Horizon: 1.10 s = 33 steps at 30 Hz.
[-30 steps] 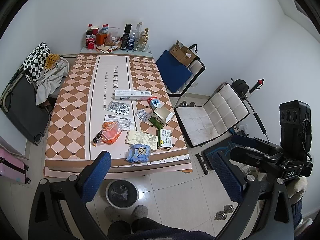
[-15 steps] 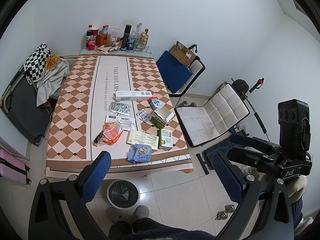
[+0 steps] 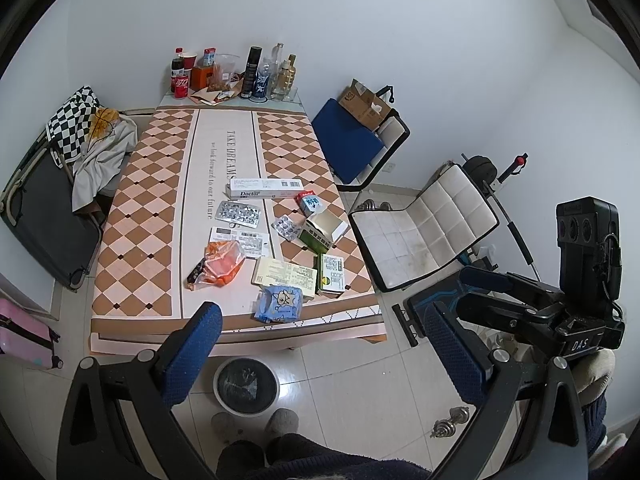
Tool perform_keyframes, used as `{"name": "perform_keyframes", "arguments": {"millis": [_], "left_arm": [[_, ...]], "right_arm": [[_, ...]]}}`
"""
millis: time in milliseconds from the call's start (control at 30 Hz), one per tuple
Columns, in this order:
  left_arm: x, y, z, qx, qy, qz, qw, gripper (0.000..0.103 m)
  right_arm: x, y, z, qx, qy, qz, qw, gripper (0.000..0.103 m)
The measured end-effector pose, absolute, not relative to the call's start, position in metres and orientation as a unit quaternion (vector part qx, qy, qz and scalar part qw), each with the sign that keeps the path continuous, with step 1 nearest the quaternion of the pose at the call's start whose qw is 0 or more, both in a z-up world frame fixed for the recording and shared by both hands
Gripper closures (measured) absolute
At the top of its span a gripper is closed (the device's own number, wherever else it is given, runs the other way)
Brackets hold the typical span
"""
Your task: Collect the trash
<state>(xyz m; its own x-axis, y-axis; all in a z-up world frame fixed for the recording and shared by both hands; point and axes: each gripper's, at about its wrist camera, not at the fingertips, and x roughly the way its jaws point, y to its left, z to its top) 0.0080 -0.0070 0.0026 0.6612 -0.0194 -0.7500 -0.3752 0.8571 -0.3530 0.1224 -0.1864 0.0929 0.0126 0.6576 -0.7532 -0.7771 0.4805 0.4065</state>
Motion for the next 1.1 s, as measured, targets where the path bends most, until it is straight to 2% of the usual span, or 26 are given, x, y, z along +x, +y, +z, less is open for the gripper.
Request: {"name": "perform_keyframes", "arguments": {"millis": [1100], "left_arm": [[0.0119,-0.0075,0.0009,-0.244,0.4,0.1,0.878,0.0]], "right_arm": [[0.1262,-0.1936,0.0862,-0.055,0.488,0.499,0.714,0.0]]}}
